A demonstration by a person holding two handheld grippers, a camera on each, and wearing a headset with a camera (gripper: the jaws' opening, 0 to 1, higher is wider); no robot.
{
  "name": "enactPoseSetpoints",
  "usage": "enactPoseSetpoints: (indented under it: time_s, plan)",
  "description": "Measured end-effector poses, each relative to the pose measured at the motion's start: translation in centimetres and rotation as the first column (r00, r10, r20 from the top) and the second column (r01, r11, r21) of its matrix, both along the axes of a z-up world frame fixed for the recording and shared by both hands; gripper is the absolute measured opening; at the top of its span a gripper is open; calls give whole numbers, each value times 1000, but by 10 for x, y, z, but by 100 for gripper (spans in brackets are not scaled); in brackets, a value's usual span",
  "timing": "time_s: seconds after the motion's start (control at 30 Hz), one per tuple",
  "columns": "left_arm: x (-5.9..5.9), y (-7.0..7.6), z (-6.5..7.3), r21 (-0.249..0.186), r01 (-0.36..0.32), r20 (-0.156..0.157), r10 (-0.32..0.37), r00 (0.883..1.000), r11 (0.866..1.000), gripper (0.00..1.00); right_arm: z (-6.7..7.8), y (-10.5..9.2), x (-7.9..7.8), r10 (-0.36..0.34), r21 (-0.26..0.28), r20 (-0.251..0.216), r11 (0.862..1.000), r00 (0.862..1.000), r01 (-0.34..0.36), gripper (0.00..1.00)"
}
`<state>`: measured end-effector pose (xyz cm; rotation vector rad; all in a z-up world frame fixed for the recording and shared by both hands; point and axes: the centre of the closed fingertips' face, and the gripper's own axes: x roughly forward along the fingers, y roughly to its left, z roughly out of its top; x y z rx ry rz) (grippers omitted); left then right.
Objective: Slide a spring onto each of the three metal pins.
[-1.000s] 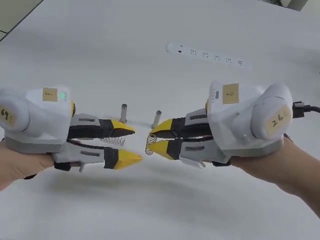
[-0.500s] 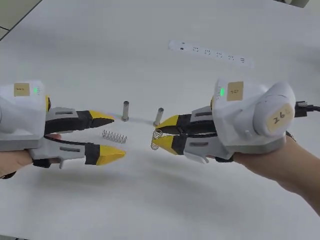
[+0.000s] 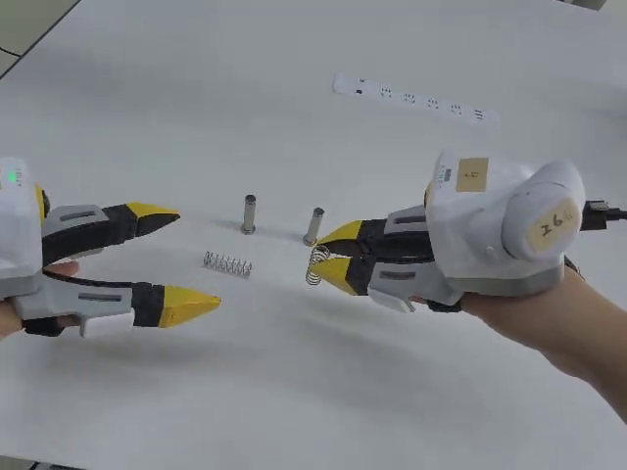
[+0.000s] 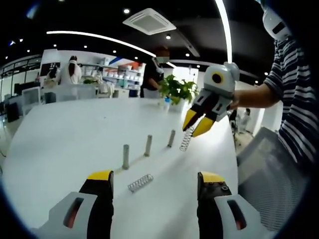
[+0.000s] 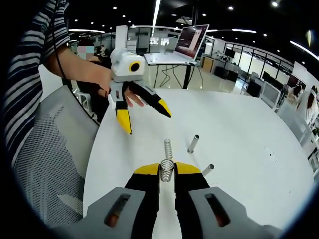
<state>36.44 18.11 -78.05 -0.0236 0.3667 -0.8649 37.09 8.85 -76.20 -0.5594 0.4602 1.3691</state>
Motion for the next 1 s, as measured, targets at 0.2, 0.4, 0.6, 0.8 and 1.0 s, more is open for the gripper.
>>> enactPoseSetpoints:
  time_s: [0.2,0.4,0.6,0.8,1.0]
  plan:
    - [-2,6,-1,-12,-33,-13,33,999,999,74,0,0,7,-27,5,1,1000,1000,27,7]
    - [-5,13,-3,-18,-62,-15,62,998,998,80,5,0,20,-60,17,14,998,998,60,7]
    - [-4,19,-4,-28,-95,-33,94,995,995,91,12,2,34,-96,34,28,995,995,95,7]
    - [-5,20,-1,-39,-103,-35,102,994,994,95,21,4,54,-152,65,31,987,988,150,7]
    - [-6,18,0,-51,-105,-42,103,994,993,98,21,2,72,-194,65,35,979,980,191,8]
